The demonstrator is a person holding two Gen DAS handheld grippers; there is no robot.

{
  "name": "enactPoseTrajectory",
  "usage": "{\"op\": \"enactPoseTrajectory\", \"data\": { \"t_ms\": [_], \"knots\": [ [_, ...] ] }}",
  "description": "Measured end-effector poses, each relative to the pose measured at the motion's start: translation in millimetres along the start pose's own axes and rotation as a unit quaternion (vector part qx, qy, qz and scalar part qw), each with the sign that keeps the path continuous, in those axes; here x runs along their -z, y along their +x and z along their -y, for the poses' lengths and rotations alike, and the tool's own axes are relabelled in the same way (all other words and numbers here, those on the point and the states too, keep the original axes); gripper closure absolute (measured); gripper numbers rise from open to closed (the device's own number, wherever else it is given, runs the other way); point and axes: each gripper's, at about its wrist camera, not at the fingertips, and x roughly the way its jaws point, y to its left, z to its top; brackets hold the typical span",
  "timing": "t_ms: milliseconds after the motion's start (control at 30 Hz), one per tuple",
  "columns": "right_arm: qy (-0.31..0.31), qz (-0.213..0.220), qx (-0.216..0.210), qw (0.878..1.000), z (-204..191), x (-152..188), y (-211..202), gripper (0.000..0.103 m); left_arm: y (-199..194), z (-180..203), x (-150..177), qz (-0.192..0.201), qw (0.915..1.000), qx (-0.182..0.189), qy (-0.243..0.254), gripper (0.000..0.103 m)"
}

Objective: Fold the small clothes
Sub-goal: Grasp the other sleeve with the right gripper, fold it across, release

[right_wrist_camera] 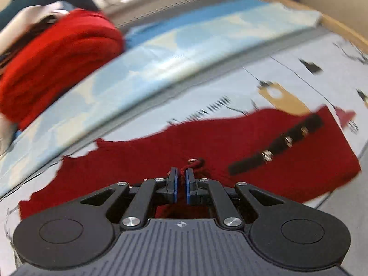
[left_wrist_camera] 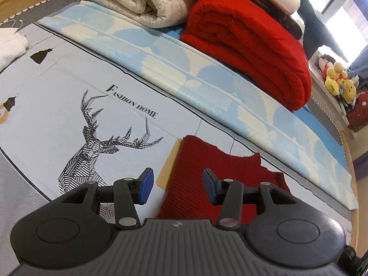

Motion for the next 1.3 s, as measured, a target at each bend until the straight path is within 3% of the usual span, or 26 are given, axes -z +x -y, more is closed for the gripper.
{"op": "enactPoseTrajectory", "data": {
  "t_ms": [167, 233, 300, 367, 433, 500, 567, 667, 733, 900, 1000, 1067, 1133, 1200, 1300],
  "knots": [
    [0.001, 0.039, 0.049, 0.998, -10, 6, -8, 0.095, 8, 11, 6, -0.011, 0.9998, 0.003, 0.016, 0.050],
    [0.005, 0.058, 0.038, 0.998, -11, 7, -16, 0.095, 14, 19, 12, -0.021, 0.9992, 0.005, 0.033, 0.052],
    [0.000, 0.067, -0.003, 0.998, -17, 8, -20, 0.095, 25, 29, 25, -0.043, 0.9975, 0.017, 0.053, 0.053],
    [-0.015, 0.041, -0.043, 0.998, -25, 12, -12, 0.095, 39, 35, 38, -0.072, 0.9945, 0.031, 0.070, 0.063],
    [-0.001, -0.004, -0.061, 0.998, -24, 17, 3, 0.095, 56, 35, 52, -0.096, 0.9909, 0.009, 0.094, 0.066],
    [0.011, -0.061, -0.048, 0.997, -18, 26, 25, 0.090, 75, 32, 67, -0.124, 0.9822, -0.044, 0.135, 0.067],
    [0.036, -0.103, -0.027, 0.994, -7, 35, 42, 0.087, 83, 30, 76, -0.134, 0.9757, -0.060, 0.163, 0.067],
    [0.066, -0.122, -0.016, 0.990, 4, 37, 50, 0.087, 69, 35, 68, -0.112, 0.9812, -0.047, 0.150, 0.066],
    [0.057, -0.108, -0.022, 0.992, 0, 35, 43, 0.085, 59, 40, 60, -0.078, 0.9859, -0.030, 0.145, 0.065],
    [0.033, -0.083, -0.042, 0.995, -14, 34, 29, 0.078, 78, 40, 69, -0.110, 0.9806, -0.062, 0.150, 0.064],
    [0.030, -0.074, -0.044, 0.996, -16, 32, 24, 0.075, 57, 50, 60, -0.077, 0.9837, -0.042, 0.157, 0.063],
    [0.021, -0.060, -0.045, 0.997, -18, 29, 18, 0.072, 40, 58, 54, -0.054, 0.9858, -0.024, 0.157, 0.056],
    [0.011, -0.040, -0.043, 0.998, -21, 23, 11, 0.069, 26, 69, 49, -0.031, 0.9853, -0.019, 0.167, 0.037],
    [-0.007, -0.028, -0.051, 0.998, -24, 19, 0, 0.067, 15, 82, 49, -0.011, 0.9823, -0.017, 0.186, 0.029],
    [-0.045, 0.002, -0.066, 0.997, -26, 16, -19, 0.066, 7, 98, 52, 0.005, 0.9769, -0.016, 0.213, 0.028]
  ]
}}
